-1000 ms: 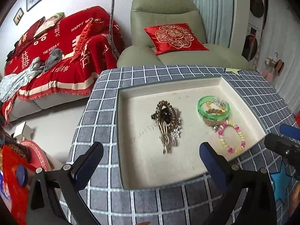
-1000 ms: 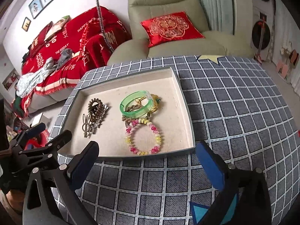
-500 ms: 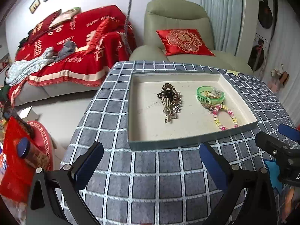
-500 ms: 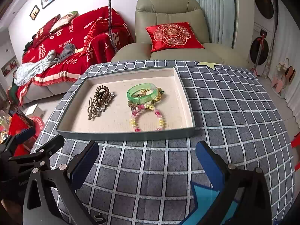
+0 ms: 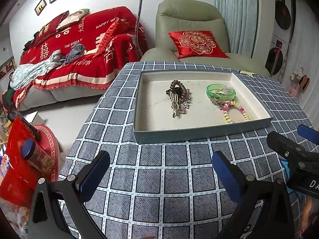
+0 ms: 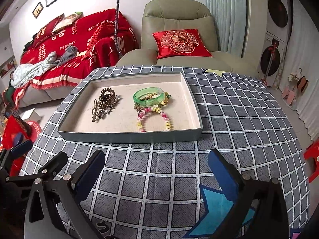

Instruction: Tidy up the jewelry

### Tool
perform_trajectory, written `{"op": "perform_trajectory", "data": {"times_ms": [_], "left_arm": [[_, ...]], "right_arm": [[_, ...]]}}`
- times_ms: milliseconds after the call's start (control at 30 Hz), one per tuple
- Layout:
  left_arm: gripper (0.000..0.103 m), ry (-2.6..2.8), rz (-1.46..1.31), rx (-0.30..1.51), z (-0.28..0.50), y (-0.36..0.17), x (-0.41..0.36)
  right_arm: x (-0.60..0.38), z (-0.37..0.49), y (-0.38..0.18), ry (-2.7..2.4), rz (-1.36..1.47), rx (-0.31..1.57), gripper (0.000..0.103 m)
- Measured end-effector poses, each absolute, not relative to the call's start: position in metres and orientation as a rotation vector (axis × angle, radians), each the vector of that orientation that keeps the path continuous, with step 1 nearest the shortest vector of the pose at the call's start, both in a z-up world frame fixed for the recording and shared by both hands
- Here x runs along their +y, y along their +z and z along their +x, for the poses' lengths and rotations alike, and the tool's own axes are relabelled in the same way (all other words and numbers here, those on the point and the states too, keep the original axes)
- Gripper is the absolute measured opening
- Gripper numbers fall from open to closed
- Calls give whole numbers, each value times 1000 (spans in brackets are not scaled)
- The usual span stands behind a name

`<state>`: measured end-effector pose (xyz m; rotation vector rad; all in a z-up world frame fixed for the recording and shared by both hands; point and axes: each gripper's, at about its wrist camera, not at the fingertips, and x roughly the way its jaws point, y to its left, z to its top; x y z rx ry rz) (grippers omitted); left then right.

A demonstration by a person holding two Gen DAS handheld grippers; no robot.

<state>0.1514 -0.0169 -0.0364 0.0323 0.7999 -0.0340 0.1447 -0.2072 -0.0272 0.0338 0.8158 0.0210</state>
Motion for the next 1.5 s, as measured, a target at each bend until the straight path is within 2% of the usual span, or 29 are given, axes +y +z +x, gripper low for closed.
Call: {"op": "perform_trajectory", "data": {"times_ms": [1500], "left_arm": [[103,-9,30,808,154,-41,-10]], "right_arm": [[-202,145,-28,23,25,814,103]]}}
